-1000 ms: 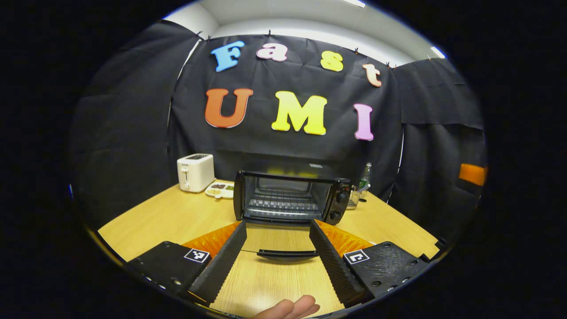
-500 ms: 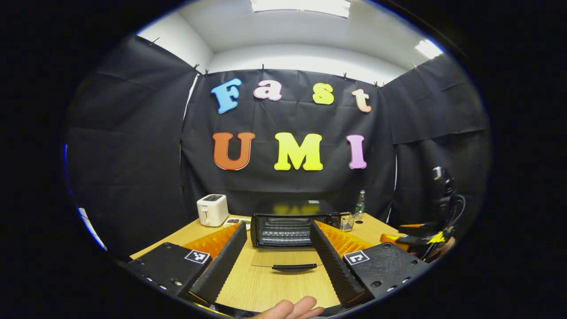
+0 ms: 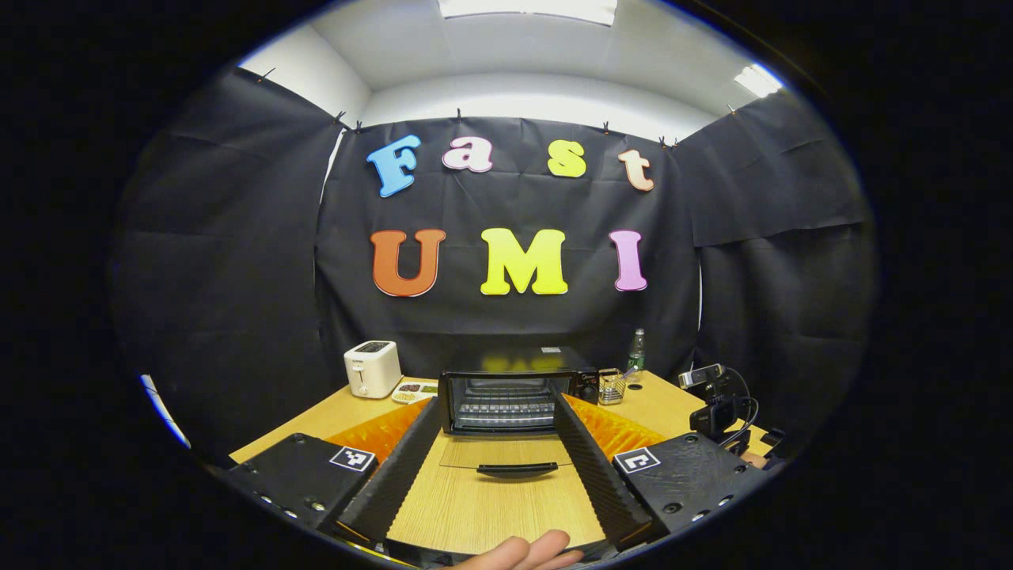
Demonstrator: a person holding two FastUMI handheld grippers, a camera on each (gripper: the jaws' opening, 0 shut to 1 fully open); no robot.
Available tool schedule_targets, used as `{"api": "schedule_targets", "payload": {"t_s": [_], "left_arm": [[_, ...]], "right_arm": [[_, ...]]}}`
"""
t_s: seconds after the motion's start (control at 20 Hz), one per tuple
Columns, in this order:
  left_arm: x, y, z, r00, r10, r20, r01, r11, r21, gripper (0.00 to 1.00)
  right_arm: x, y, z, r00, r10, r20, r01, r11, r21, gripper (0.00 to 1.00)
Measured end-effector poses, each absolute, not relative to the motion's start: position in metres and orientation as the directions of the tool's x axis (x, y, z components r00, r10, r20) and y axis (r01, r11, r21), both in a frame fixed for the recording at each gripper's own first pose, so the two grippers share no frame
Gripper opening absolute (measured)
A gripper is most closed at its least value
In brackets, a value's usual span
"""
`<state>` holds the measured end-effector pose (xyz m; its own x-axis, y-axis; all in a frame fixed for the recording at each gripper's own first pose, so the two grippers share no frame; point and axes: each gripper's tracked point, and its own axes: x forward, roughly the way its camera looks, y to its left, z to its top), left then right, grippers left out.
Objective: Open the electric oven with the left hand, put the food in, and close the electric oven.
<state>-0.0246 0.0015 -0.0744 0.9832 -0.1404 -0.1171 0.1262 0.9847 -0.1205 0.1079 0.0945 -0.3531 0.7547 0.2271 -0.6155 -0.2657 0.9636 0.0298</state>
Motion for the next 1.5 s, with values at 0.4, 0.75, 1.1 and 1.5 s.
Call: {"api": "schedule_targets", "payload": {"t_s": [0.4,0.75,1.1,1.5], "left_arm": [[-0.024,-0.012,-0.093,0.974,-0.164,-0.156,0.151,0.984,-0.092,0.94],[-0.030,-0.008,-0.095,0.975,-0.174,-0.138,0.162,0.983,-0.091,0.94],[-0.036,0.012,-0.093,0.979,-0.166,-0.115,0.154,0.982,-0.105,0.94],[-0.023,0.036,-0.098,0.983,-0.151,-0.104,0.147,0.988,-0.046,0.94]], "right_arm": [[0.109,0.103,-0.378,0.719,0.235,-0.654,-0.309,0.951,0.003,0.69],[0.108,0.105,-0.367,0.740,0.255,-0.622,-0.307,0.951,0.025,0.48],[0.107,0.143,-0.320,0.791,0.323,-0.519,-0.364,0.931,0.025,0.45],[0.140,0.216,-0.280,0.814,0.387,-0.434,-0.433,0.902,-0.008,0.46]]}}
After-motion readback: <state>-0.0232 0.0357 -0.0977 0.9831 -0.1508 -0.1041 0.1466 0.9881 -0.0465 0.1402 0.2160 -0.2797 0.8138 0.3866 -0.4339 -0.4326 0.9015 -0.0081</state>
